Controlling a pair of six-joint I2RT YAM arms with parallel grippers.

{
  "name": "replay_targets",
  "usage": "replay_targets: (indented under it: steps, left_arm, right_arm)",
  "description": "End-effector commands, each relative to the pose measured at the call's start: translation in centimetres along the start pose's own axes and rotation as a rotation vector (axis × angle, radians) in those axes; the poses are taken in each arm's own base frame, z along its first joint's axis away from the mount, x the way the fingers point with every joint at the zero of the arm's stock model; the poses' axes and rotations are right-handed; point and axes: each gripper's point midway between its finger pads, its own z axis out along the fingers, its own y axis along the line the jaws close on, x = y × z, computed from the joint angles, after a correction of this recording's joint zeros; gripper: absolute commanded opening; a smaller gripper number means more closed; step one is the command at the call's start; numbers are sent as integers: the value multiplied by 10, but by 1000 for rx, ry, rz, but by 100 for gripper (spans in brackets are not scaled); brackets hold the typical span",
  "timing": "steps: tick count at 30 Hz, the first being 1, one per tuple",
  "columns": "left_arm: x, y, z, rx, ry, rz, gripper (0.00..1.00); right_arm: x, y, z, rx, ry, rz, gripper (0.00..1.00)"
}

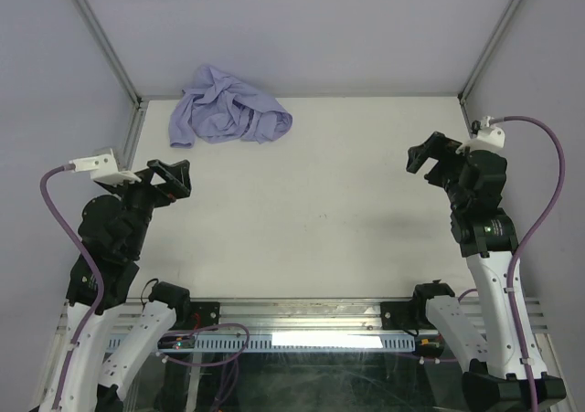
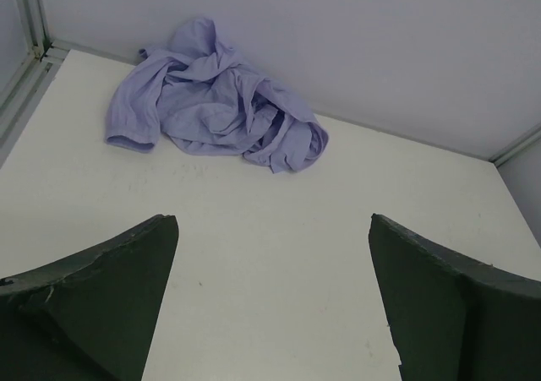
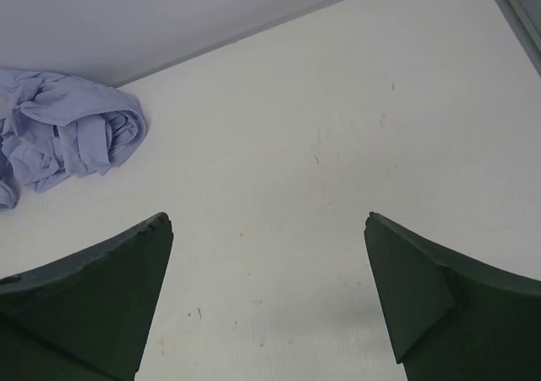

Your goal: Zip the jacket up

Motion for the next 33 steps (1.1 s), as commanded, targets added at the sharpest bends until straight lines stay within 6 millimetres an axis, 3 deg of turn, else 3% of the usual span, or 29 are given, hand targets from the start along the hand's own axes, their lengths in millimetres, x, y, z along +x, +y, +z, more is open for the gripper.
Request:
replay_targets:
  steps: [1,10,16,23,33]
  left_arm:
    - [-24,-3,4,2,-81,23,99]
    - [-19,-6,16,3,-64,31,99]
    - [9,-10,56,-20,32,-17,99]
    - [60,-21,143,-84,157,-184,99]
    - [129,-19,301,-191,231,-372,99]
  right_arm:
    - [-17,11,-5,-45,-48,3,99]
    - [-10,7,-1,-31,-30,-1,99]
    - [0,13,4,-68,2,-4,99]
    - [13,22,12,-117,69,29,99]
    - [34,33,10,-200,105,65,99]
